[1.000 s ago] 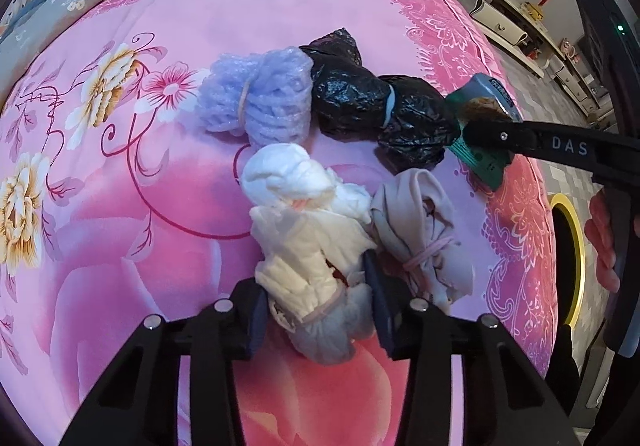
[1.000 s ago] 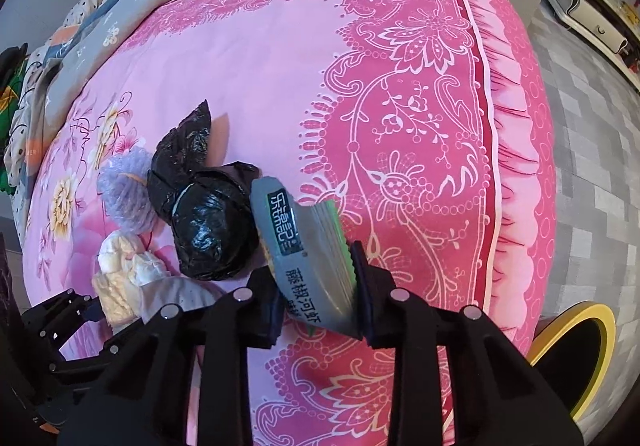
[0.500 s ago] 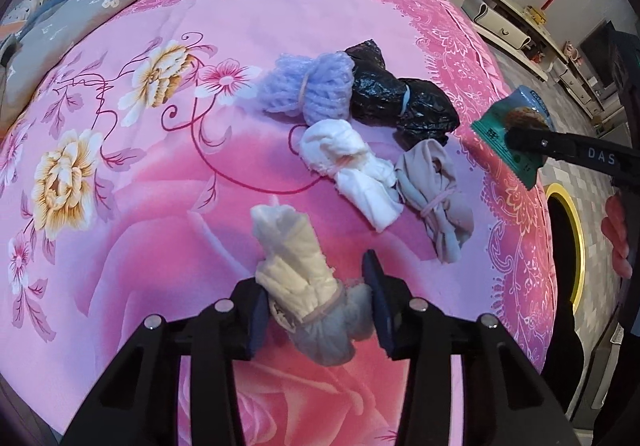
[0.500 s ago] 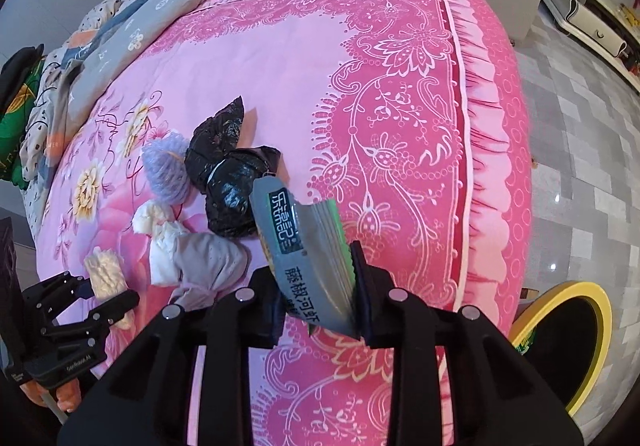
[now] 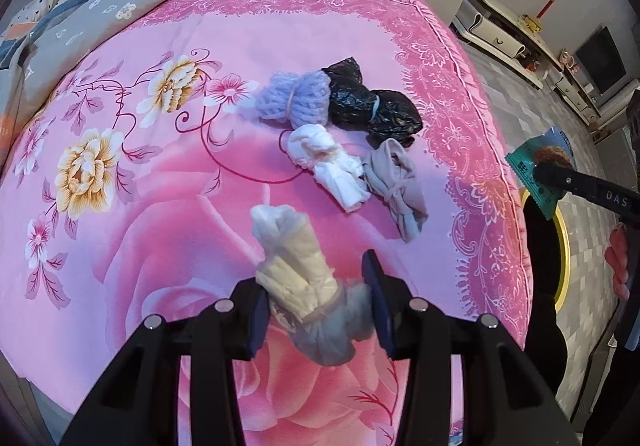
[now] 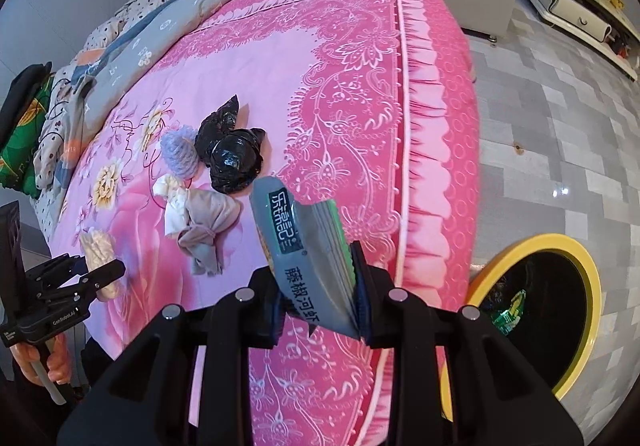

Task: Collect trash
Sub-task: 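Carry the white bag and cookie packet over the yellow bin, then open both tools to drop the white bag and cookie packet into the bin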

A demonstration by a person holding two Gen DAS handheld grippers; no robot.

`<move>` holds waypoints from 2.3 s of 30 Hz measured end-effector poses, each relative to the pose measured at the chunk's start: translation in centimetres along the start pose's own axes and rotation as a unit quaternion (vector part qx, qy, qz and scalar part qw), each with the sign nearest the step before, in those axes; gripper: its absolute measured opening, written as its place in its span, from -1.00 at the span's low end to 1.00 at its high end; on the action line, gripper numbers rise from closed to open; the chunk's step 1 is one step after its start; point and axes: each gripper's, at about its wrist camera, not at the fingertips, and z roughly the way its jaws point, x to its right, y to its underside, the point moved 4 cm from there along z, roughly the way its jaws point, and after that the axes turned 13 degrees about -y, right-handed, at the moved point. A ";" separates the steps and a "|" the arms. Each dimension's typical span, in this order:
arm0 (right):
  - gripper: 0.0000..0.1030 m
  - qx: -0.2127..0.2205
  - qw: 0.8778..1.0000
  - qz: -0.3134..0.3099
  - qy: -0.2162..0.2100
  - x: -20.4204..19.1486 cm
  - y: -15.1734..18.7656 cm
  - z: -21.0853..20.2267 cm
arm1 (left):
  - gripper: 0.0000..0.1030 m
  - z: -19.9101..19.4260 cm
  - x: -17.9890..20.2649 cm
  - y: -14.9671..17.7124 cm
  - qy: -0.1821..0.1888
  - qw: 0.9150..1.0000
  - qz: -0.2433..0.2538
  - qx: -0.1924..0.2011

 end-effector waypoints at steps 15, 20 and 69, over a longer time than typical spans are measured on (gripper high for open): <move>-0.47 0.031 0.999 0.025 0.015 3.6 3.8 -6.6 | -0.22 -2.4 8.5 -0.6 0.035 0.999 0.038 0.008; -0.46 0.041 0.998 0.043 0.021 5.8 4.9 -8.5 | -0.22 -2.8 12.1 -0.9 0.045 0.997 0.059 0.009; -0.29 0.095 0.968 0.218 0.083 24.7 13.7 -17.4 | -0.01 -2.2 37.1 1.7 0.119 0.975 0.187 -0.013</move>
